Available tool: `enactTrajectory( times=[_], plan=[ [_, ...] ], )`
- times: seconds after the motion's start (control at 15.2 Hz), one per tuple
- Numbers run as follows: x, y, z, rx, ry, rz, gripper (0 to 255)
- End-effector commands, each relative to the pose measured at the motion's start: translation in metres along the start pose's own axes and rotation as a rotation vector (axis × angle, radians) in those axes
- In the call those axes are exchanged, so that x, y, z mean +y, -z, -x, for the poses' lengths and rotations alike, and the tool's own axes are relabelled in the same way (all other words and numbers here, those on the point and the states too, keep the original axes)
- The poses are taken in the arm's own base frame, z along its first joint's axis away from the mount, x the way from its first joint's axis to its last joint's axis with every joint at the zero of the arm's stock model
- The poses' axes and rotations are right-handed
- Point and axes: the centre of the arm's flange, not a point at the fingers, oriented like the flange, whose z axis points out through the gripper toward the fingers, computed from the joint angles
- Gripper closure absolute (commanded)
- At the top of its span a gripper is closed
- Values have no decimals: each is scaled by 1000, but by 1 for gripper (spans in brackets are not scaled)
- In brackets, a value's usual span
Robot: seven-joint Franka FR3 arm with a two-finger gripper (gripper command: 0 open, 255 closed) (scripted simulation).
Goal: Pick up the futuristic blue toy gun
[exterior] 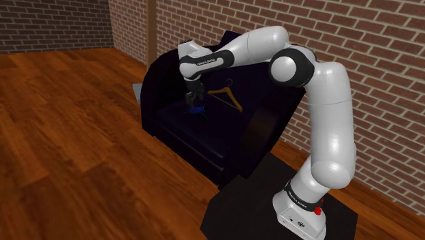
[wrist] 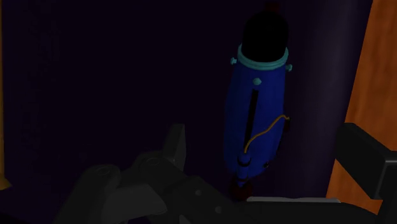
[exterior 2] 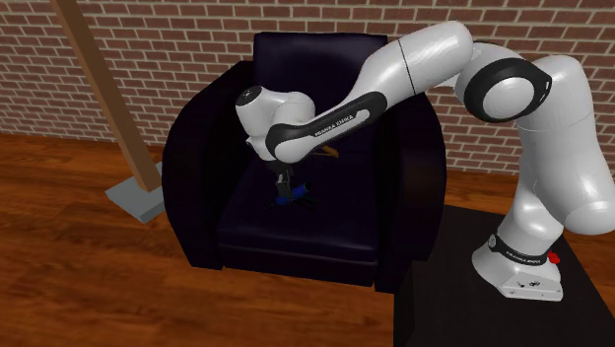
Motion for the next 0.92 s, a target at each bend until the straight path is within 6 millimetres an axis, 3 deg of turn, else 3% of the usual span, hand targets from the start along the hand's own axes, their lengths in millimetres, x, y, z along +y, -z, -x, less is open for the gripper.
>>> enactTrajectory(
  times=[0.0, 0.46, 0.53, 0.86],
  plan=[
    [-1, -10, -8, -1, 2, 4, 0],
    [-7, -38, -15, -1, 2, 4, 0],
    [-8, -38, -16, -1, 2, 4, 255],
    [-8, -38, -16, -1, 2, 4, 255]
  ],
)
